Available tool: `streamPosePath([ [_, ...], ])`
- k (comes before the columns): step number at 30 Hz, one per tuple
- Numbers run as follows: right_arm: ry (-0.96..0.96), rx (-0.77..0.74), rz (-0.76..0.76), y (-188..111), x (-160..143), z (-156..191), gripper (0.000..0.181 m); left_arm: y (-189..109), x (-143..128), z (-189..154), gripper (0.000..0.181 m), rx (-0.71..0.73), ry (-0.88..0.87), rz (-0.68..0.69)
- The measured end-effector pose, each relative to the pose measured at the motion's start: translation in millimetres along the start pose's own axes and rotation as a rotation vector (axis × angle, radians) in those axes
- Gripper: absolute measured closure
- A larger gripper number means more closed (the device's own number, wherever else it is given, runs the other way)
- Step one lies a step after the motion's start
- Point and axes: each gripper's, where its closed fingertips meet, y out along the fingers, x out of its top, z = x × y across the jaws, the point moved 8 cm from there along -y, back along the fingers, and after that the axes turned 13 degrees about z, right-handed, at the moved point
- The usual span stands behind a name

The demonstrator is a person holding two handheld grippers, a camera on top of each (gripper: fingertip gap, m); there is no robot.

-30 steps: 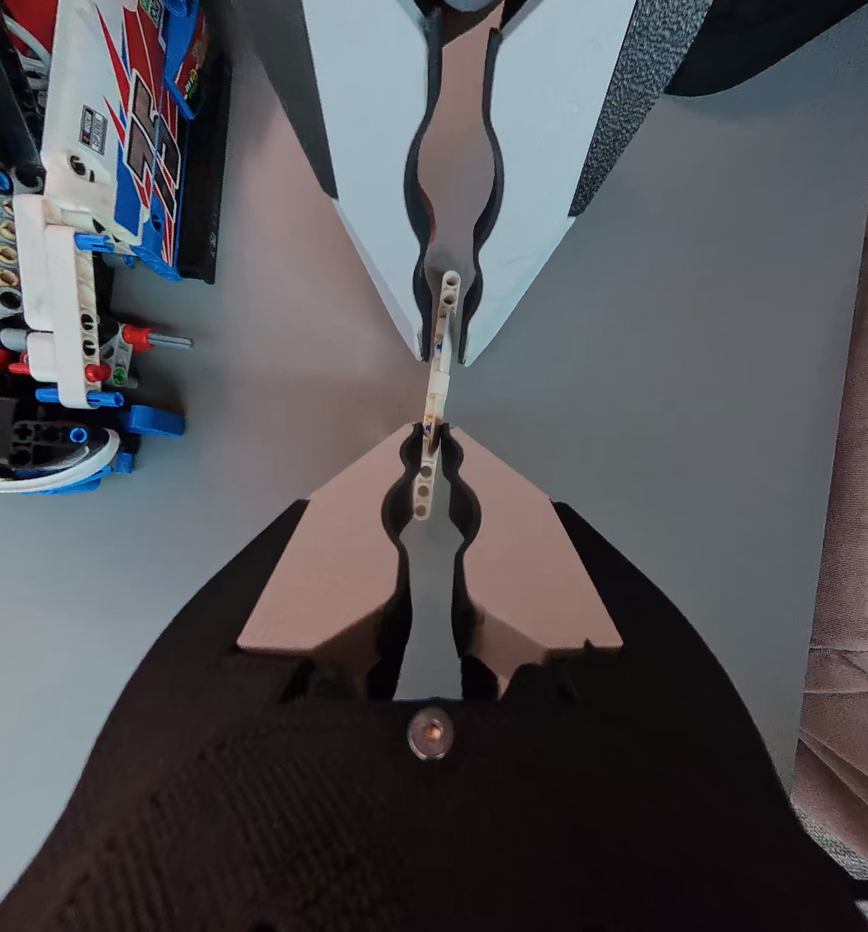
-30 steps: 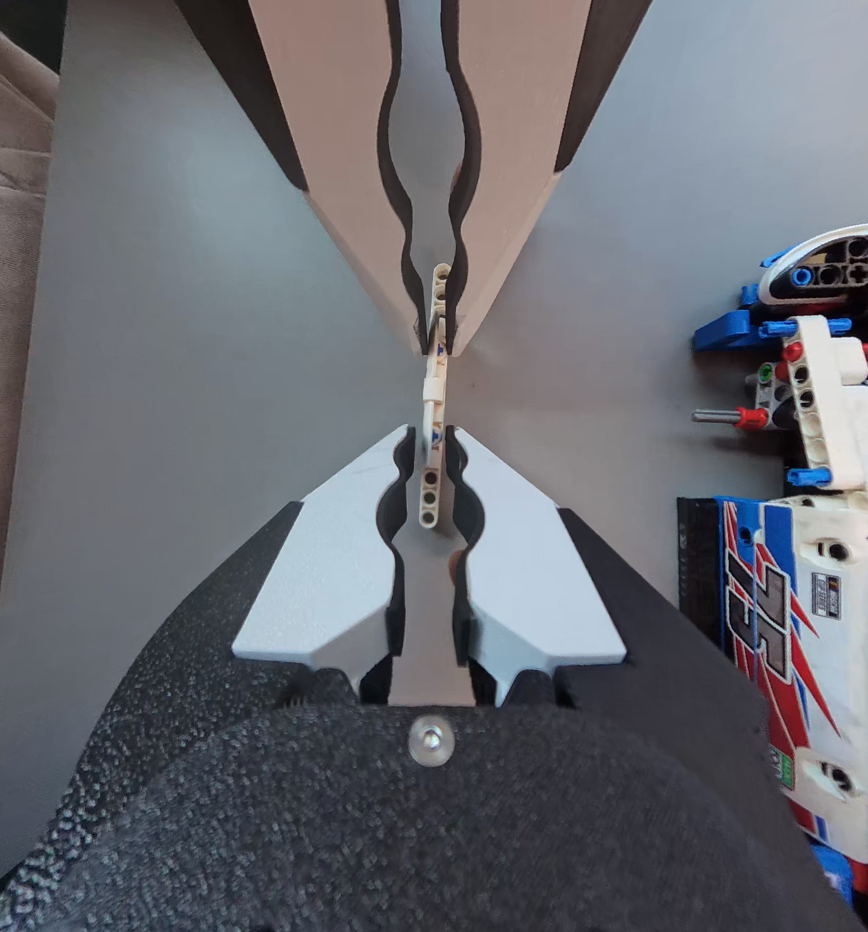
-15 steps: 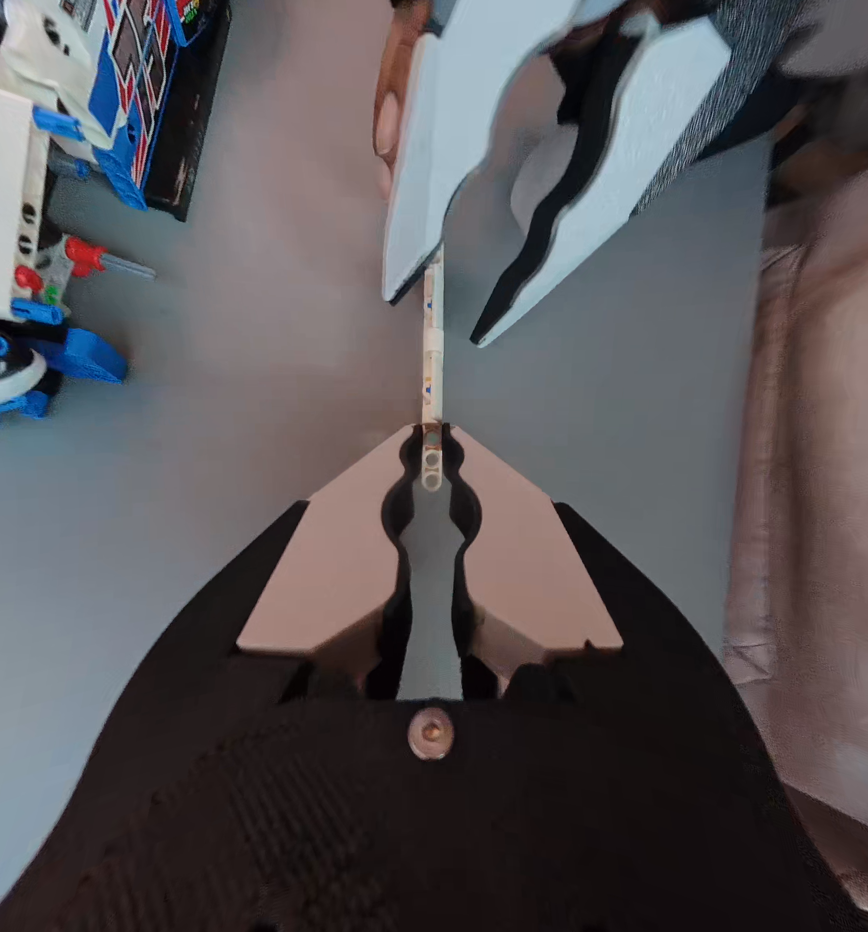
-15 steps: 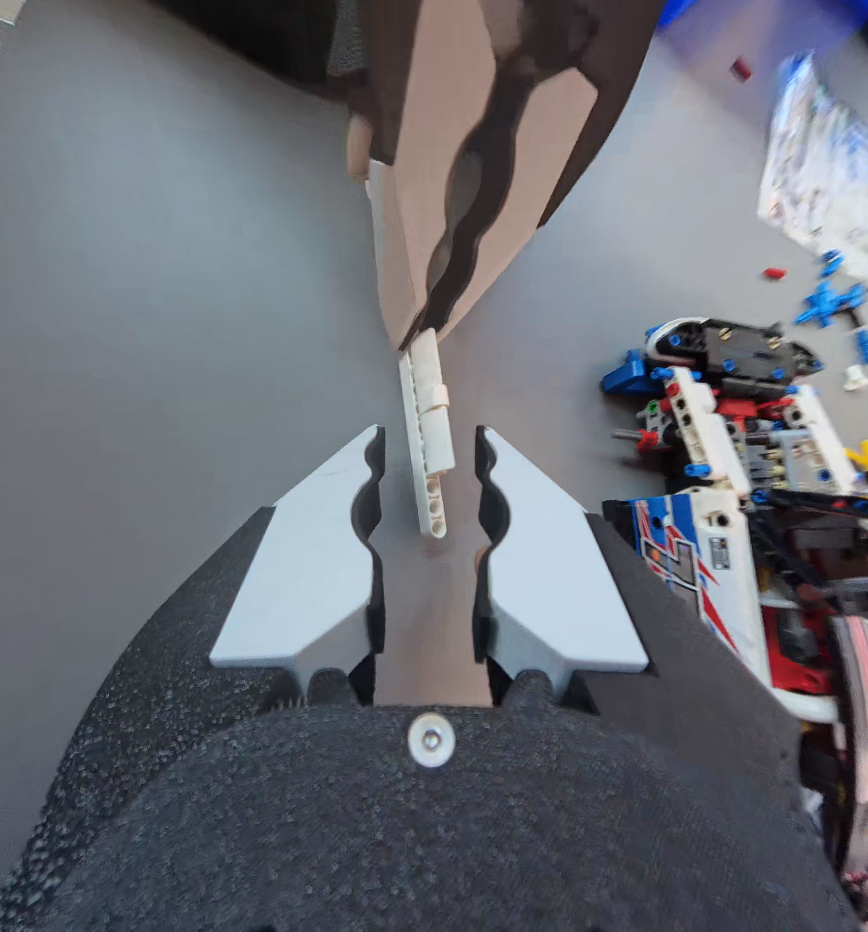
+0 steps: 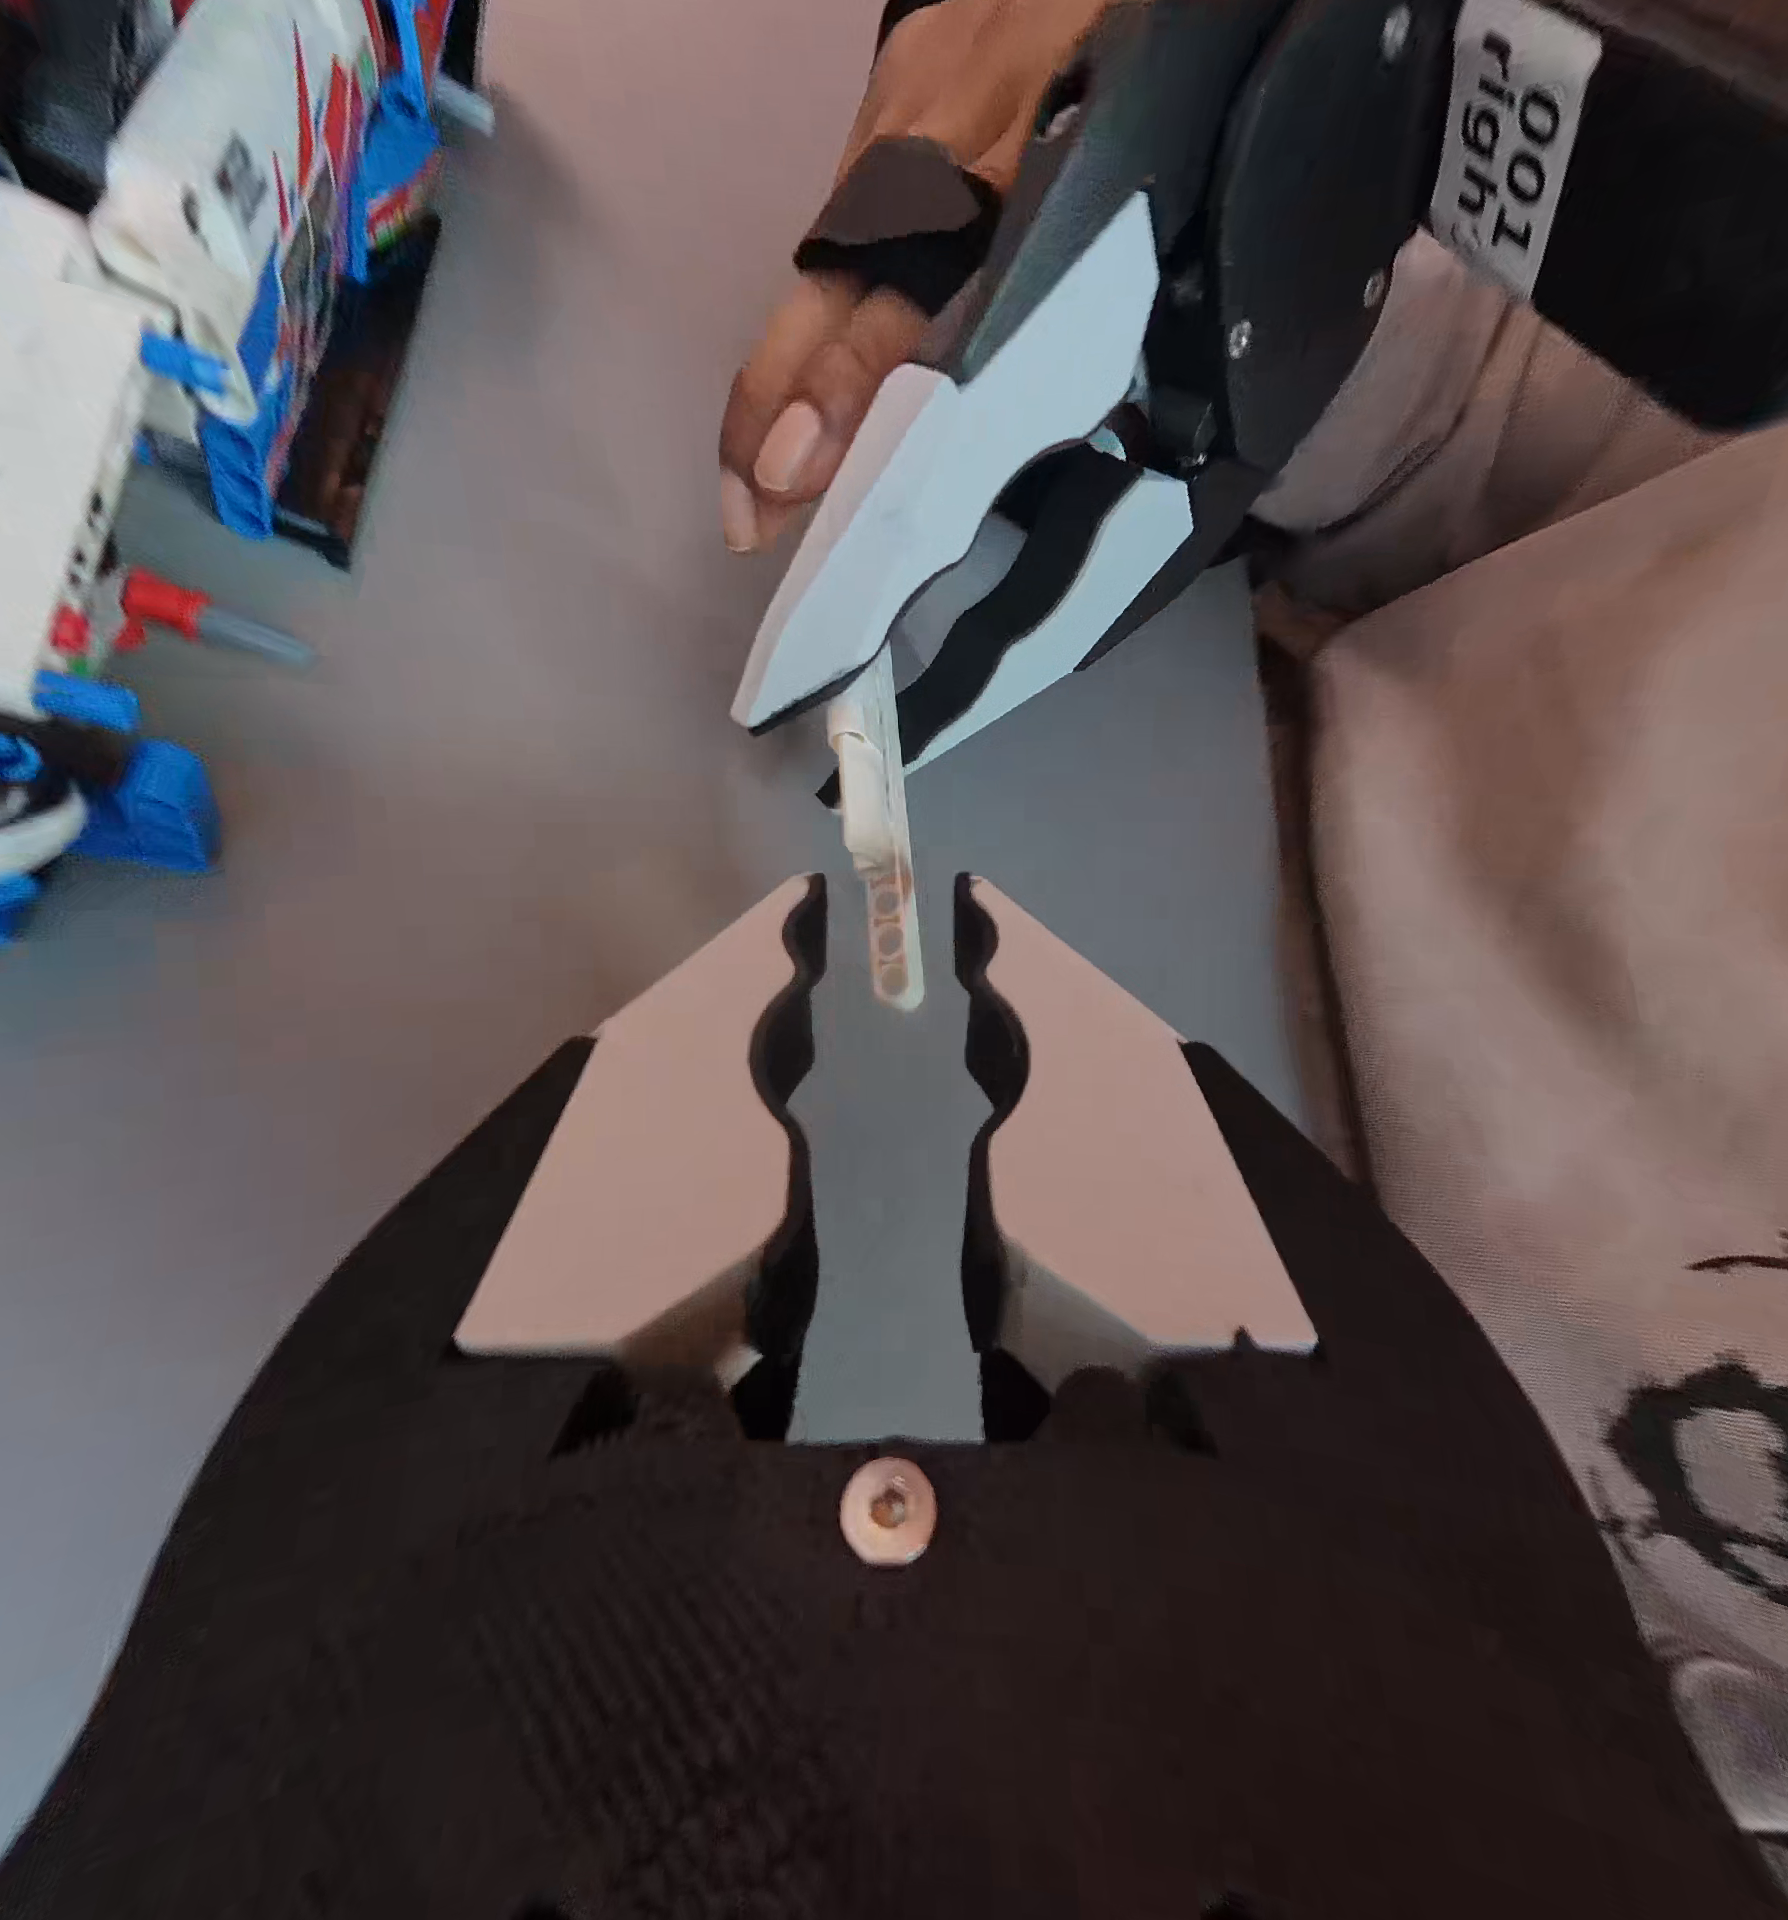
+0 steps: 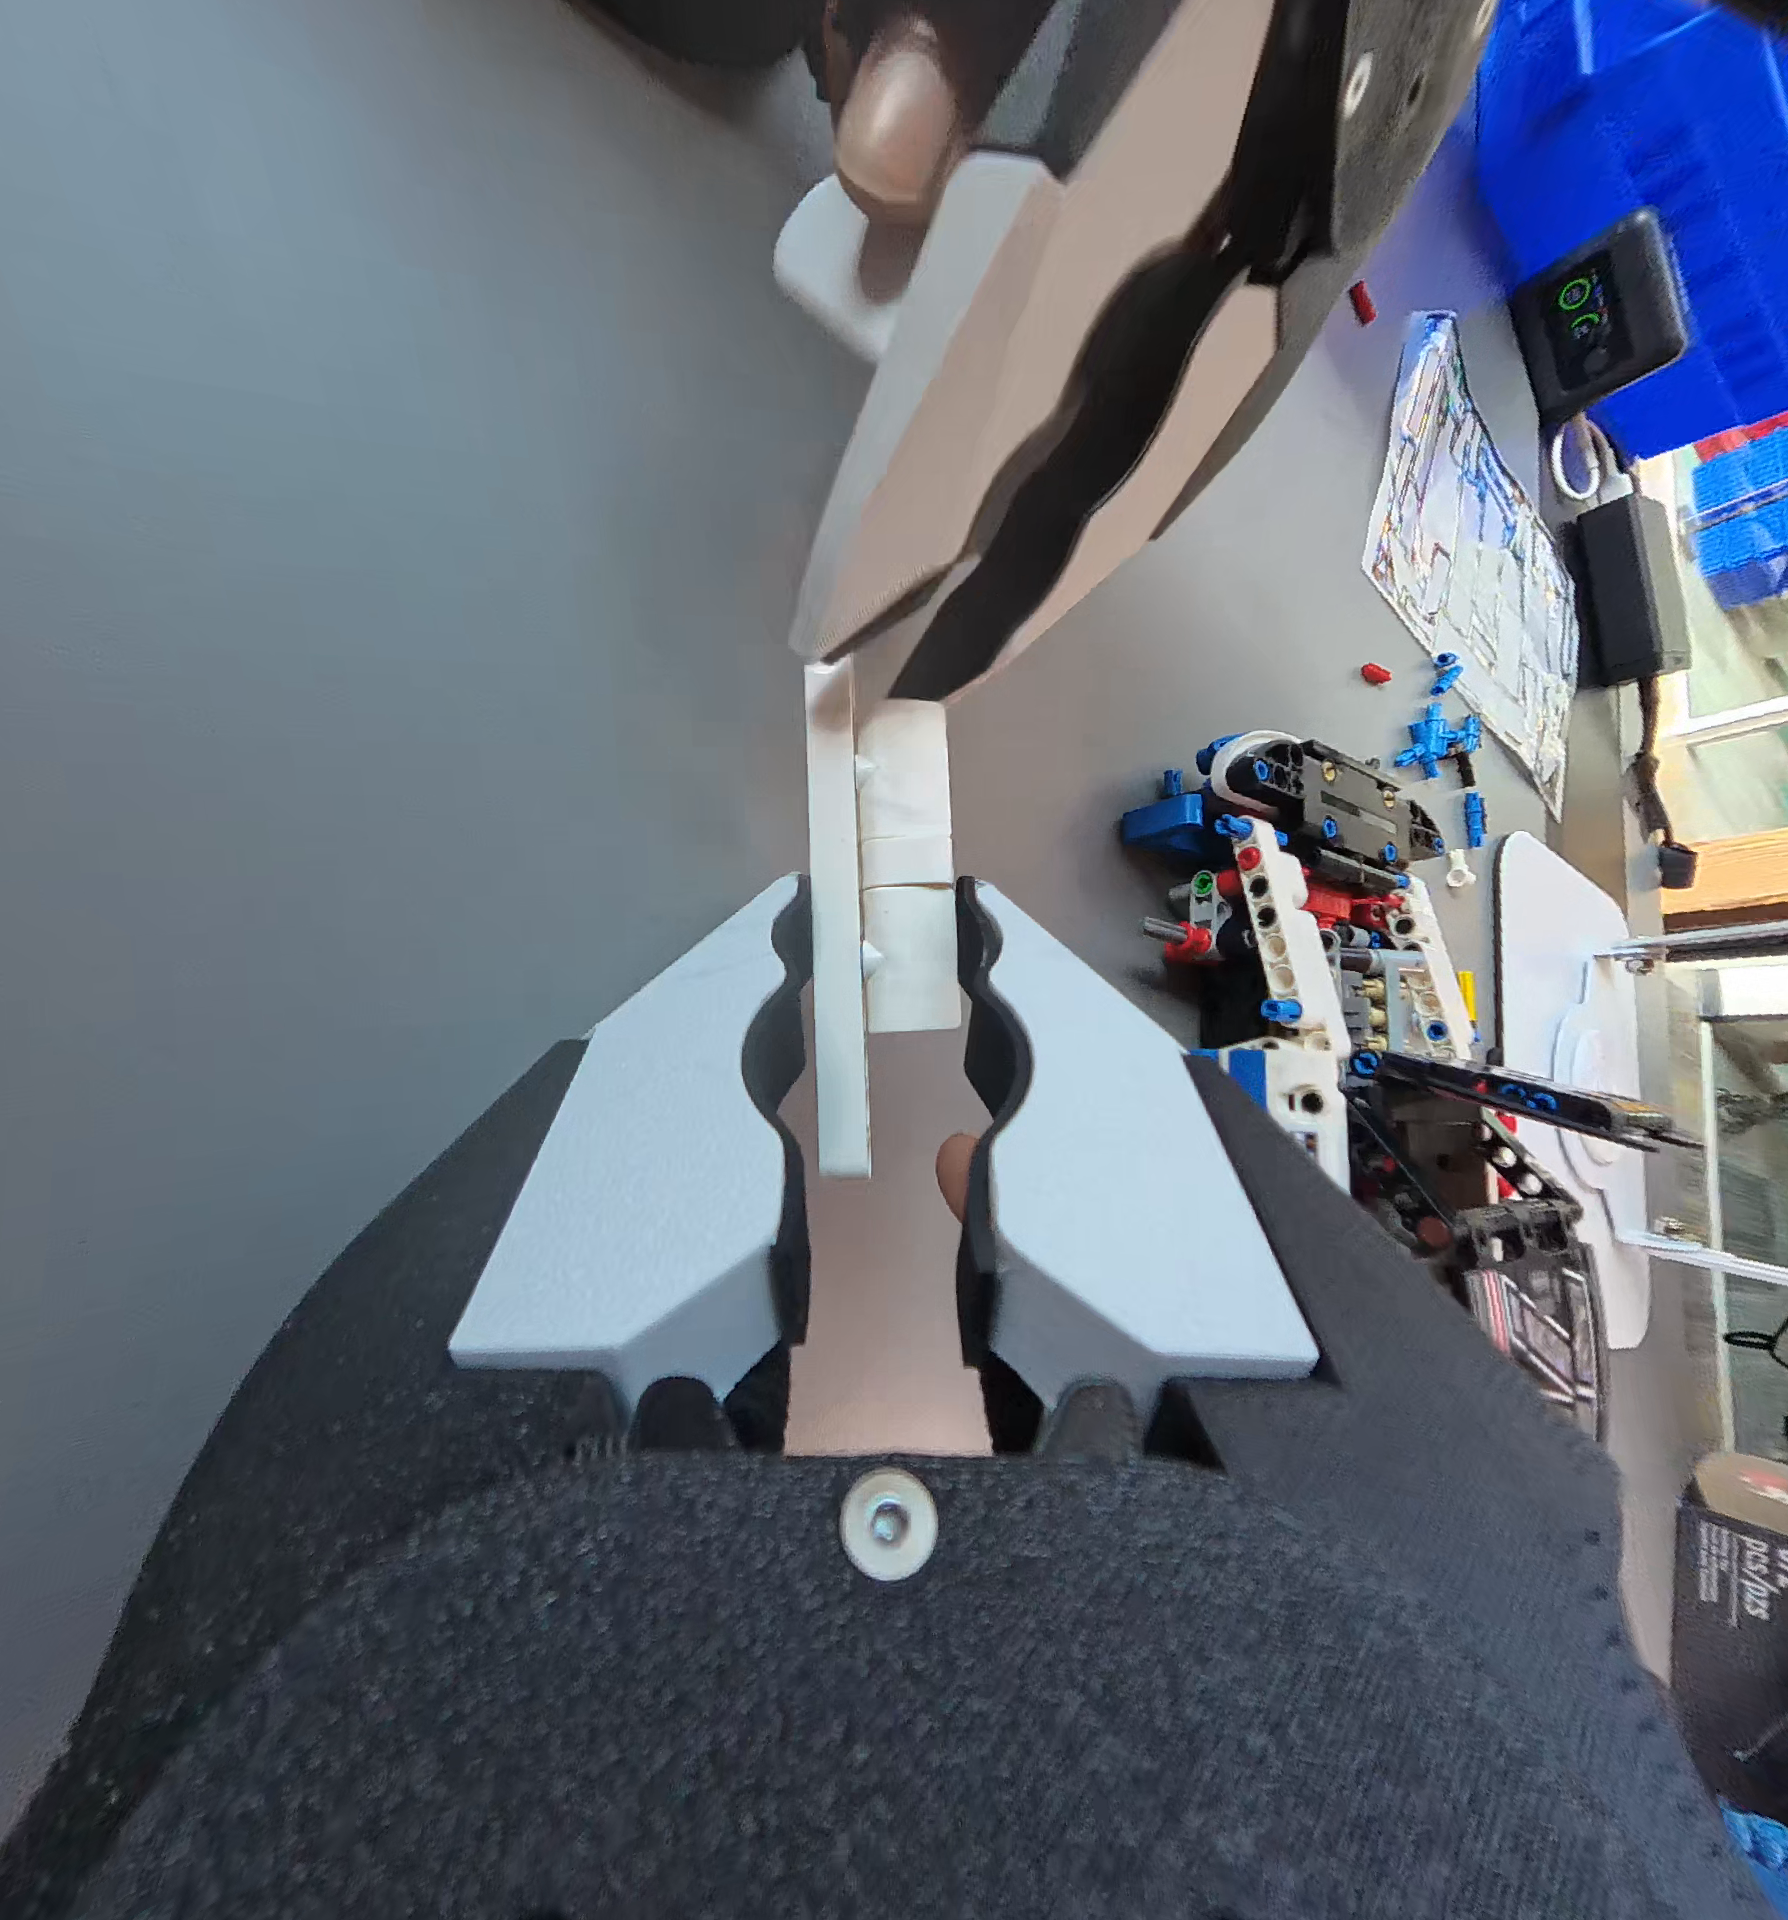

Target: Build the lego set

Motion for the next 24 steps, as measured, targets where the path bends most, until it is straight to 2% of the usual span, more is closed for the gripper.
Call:
streamPosePath([
  [4,0.065,0.044,-0.016,0.7,-1.5,-0.9,0.156,4.8,5.5,-18.0,0.142,0.404,0.327,0.071],
  [6,0.094,0.075,-0.035,1.2,0.6,-1.0,0.156,14.1,6.3,-21.4,0.146,0.512,0.414,0.122],
  [8,0.113,0.105,-0.042,1.6,1.5,-1.4,0.156,20.9,5.5,-22.7,0.156,0.560,0.464,0.170],
  [19,0.147,0.168,-0.050,-1.3,-2.5,3.1,0.157,27.9,4.3,-20.2,0.156,0.526,0.467,0.187],
  [24,0.172,0.114,-0.097,-4.1,-4.1,-3.2,0.155,20.9,8.4,-17.0,0.157,0.492,0.405,0.115],
])
